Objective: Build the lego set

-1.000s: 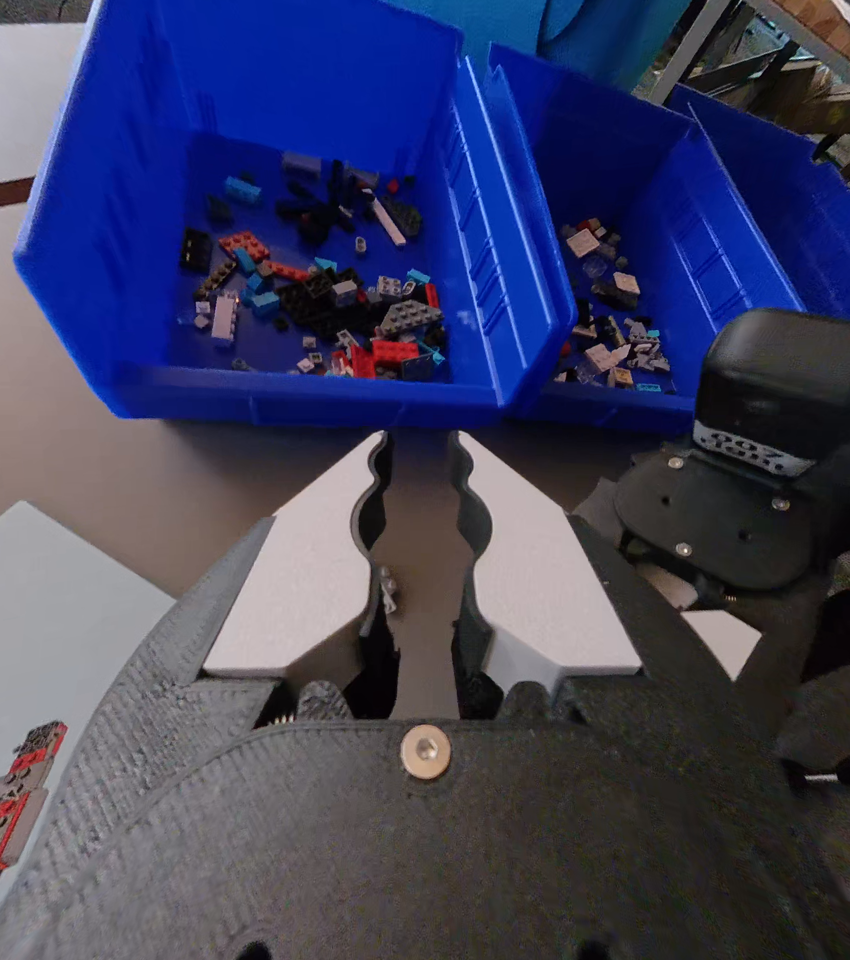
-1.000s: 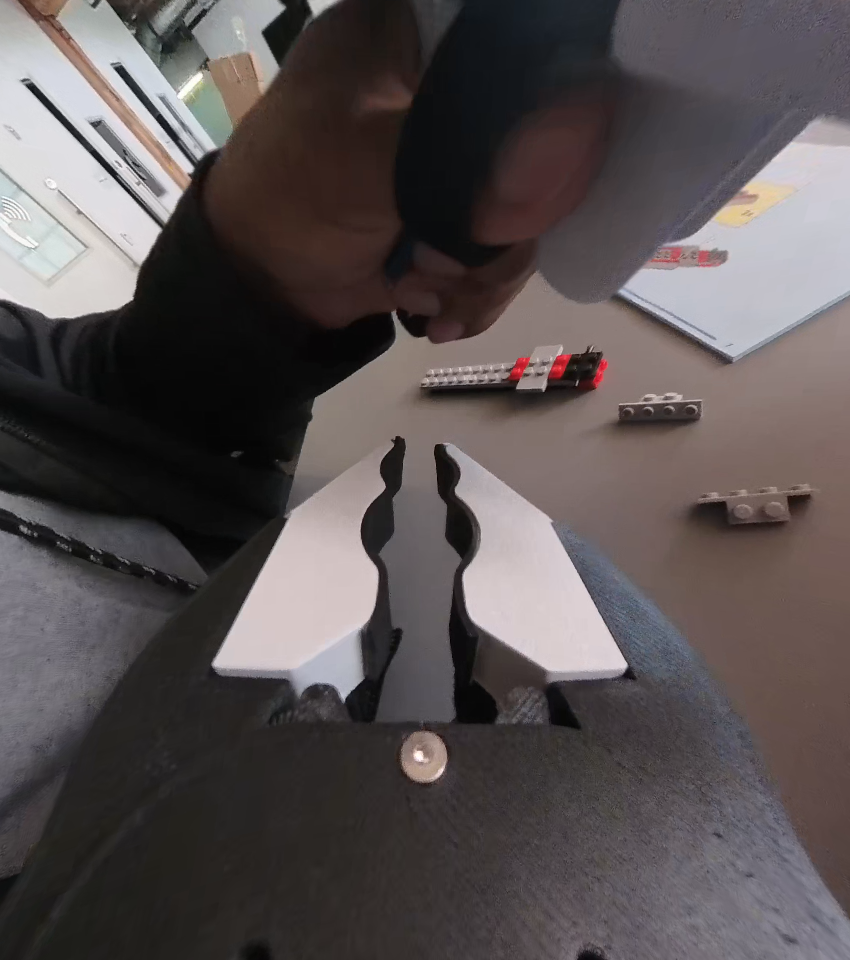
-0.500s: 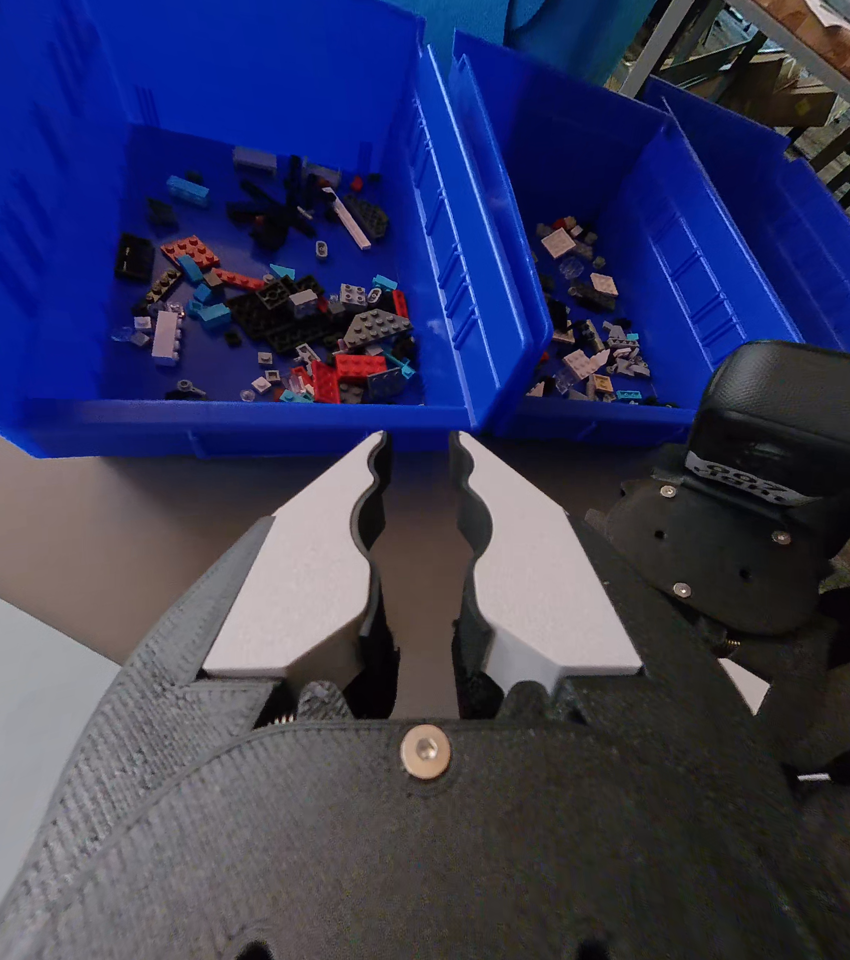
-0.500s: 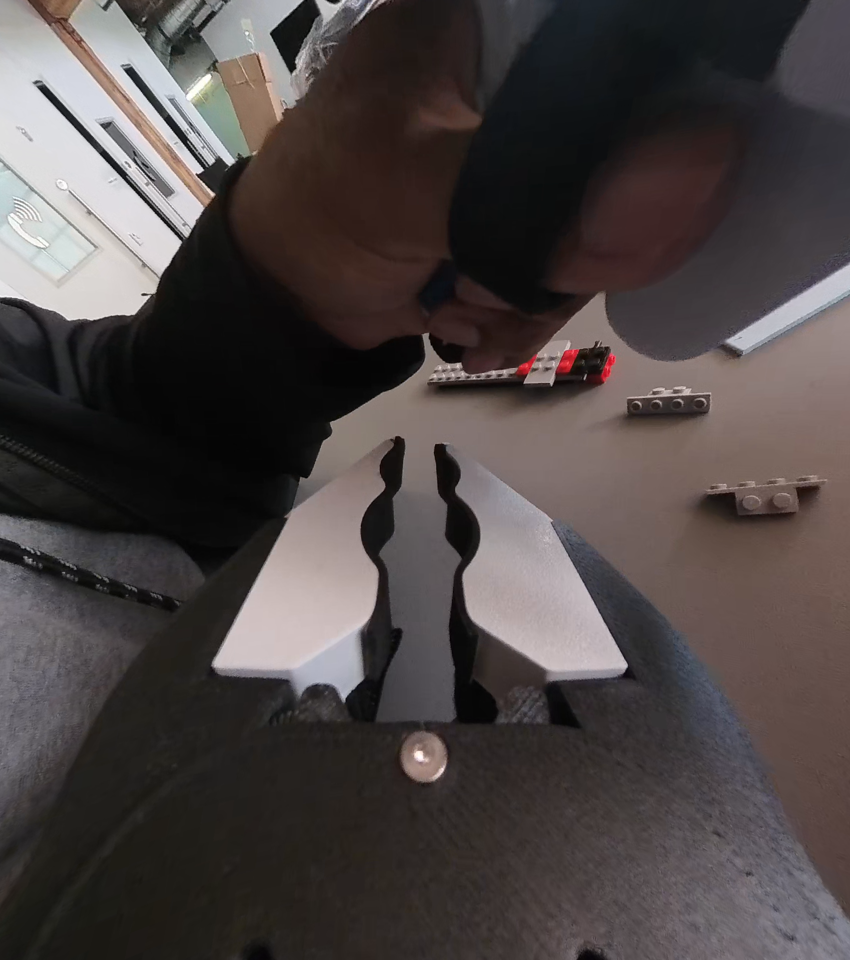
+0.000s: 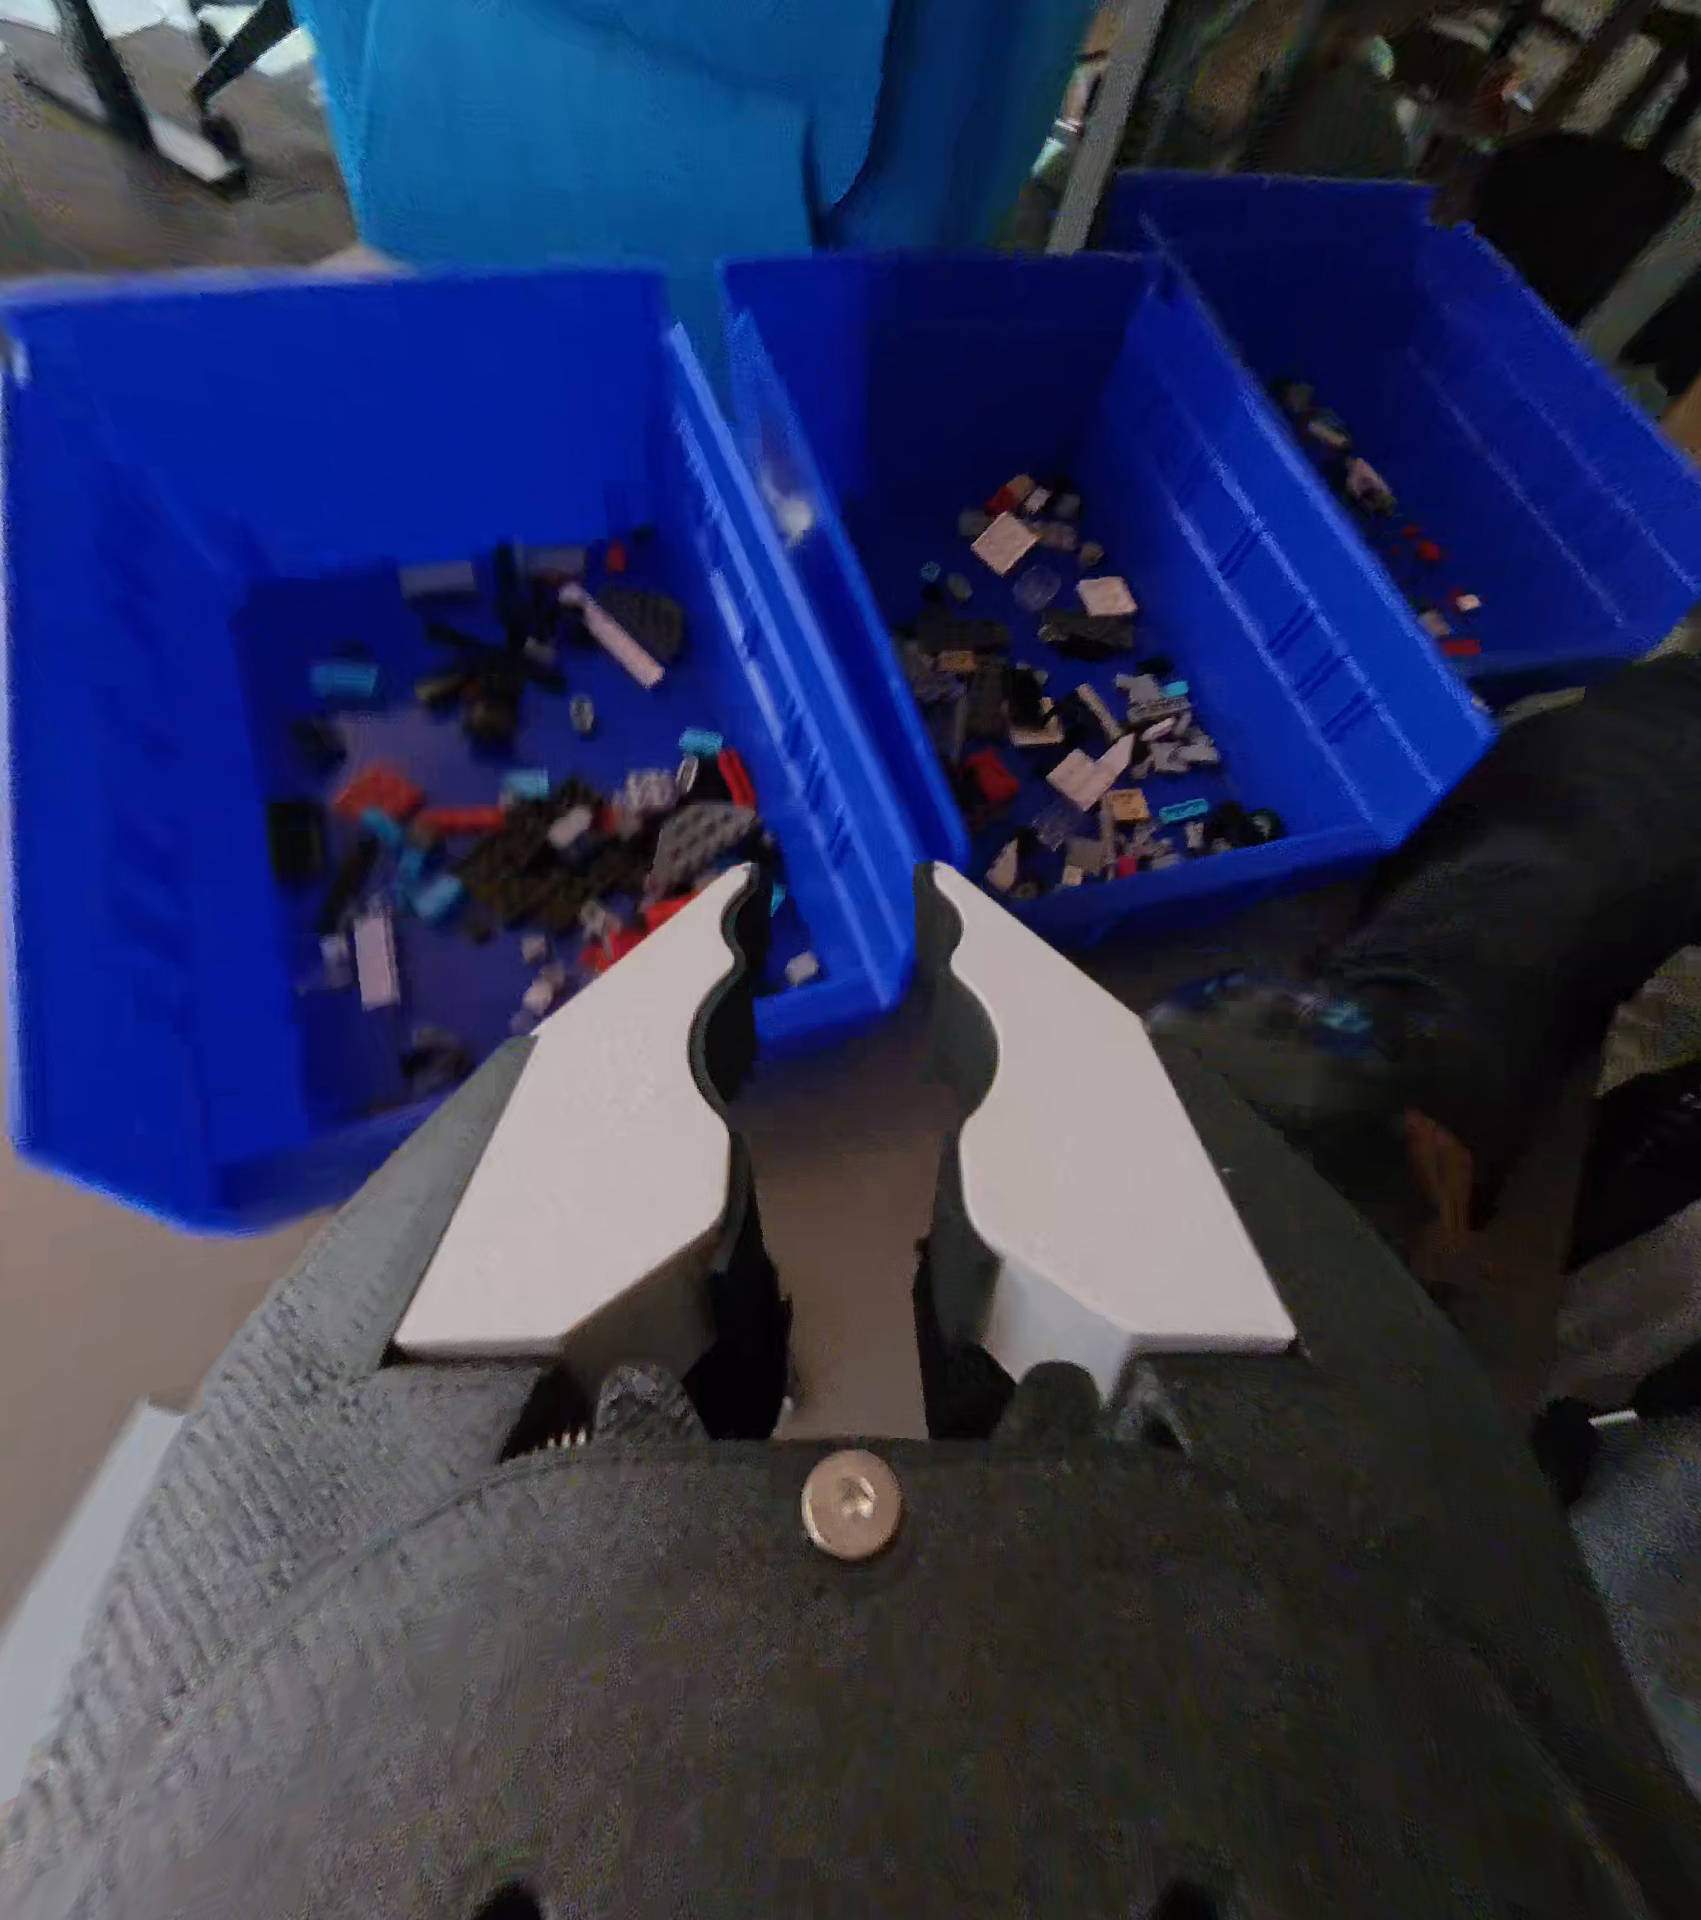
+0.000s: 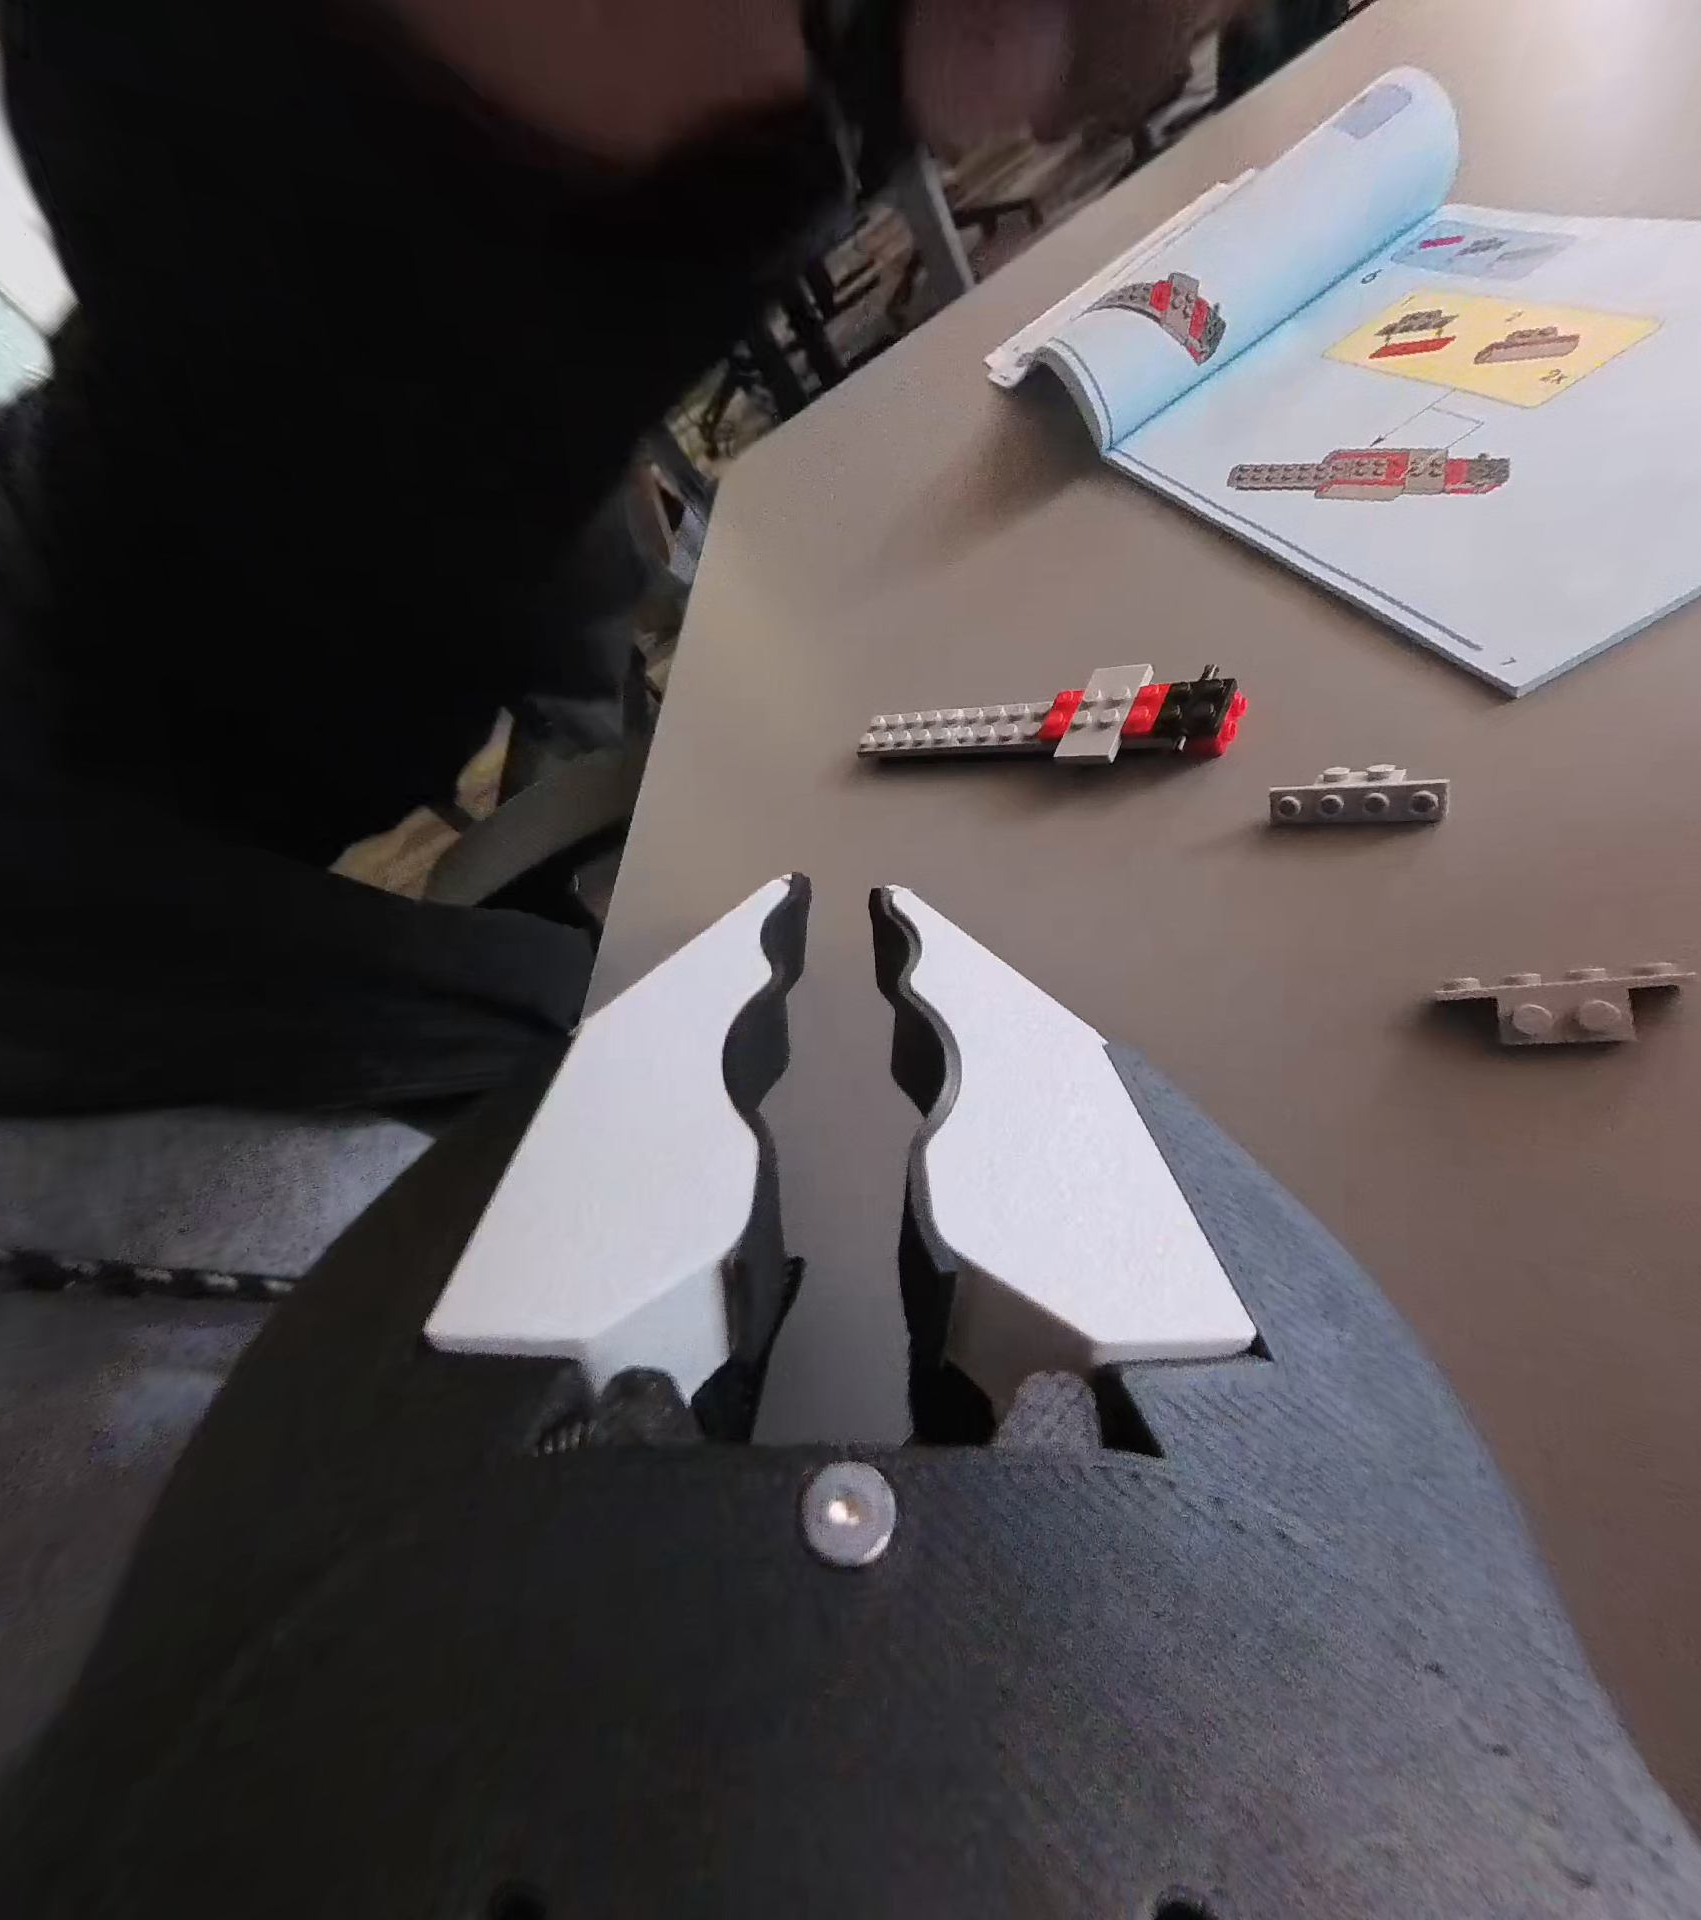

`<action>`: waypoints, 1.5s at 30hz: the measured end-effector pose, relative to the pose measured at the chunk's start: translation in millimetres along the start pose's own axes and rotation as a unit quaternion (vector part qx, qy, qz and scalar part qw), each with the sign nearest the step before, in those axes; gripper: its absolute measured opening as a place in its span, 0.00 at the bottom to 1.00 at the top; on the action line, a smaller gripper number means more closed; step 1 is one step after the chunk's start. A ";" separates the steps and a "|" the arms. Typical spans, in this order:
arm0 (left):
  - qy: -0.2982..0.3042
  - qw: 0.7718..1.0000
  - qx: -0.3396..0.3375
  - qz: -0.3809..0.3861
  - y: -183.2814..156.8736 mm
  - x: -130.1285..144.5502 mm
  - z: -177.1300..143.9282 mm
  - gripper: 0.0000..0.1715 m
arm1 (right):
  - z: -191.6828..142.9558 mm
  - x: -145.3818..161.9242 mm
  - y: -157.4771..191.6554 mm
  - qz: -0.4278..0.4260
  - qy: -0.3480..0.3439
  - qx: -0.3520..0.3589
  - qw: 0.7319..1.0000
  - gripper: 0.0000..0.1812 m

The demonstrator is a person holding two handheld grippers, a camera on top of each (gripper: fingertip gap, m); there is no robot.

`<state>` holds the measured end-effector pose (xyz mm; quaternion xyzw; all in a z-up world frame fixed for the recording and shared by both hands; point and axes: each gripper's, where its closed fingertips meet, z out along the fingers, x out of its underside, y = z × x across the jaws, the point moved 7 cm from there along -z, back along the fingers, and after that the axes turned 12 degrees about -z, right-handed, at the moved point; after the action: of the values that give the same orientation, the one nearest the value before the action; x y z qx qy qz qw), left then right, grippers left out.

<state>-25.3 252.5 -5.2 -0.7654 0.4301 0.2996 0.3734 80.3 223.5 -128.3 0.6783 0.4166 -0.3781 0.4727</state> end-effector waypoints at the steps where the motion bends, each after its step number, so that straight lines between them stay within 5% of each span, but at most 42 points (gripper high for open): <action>1: 0.006 1.000 0.008 0.022 -9.4 -13.8 2.2 0.16 | 0.5 0.0 -0.4 0.001 0.001 0.000 1.000 0.08; 5: 0.067 0.987 0.072 0.130 -66.8 -64.8 31.2 0.20 | 3.0 0.7 -2.4 0.012 0.010 -0.009 1.000 0.08; 9: 0.154 0.951 0.165 0.213 -142.4 -88.9 93.7 0.24 | 6.8 2.1 -3.9 0.024 0.027 -0.026 0.999 0.08; 13: 0.242 0.902 0.209 0.291 -211.1 -77.1 172.9 0.25 | 7.5 2.7 -4.7 0.033 0.031 -0.036 0.998 0.08; 17: 0.309 0.859 0.166 0.373 -244.4 -58.9 256.4 0.27 | 6.5 2.4 -3.4 0.035 0.027 -0.051 0.998 0.08; 20: 0.376 0.798 0.093 0.462 -245.6 -42.4 310.0 0.34 | 2.9 1.0 -2.0 0.041 0.014 -0.076 0.996 0.08; 24: 0.431 0.703 0.069 0.561 -248.5 -17.9 338.5 0.34 | -1.7 0.9 -2.4 0.044 0.008 -0.081 0.996 0.08; 28: 0.461 0.654 0.076 0.595 -250.3 -1.0 345.4 0.31 | -1.7 1.8 -0.1 0.034 0.014 -0.081 0.996 0.08; 35: 0.485 0.632 0.063 0.600 -239.8 8.4 356.6 0.24 | -0.2 3.0 2.2 0.025 0.023 -0.084 0.996 0.08; 45: 0.488 0.645 0.088 0.582 -240.2 8.3 356.2 0.18 | 1.4 3.4 2.1 0.026 0.027 -0.086 0.996 0.08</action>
<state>141.4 628.7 -129.2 -0.3563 0.9312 -0.0006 -0.0764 83.2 222.4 -131.1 0.6560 0.4423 -0.3100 0.5273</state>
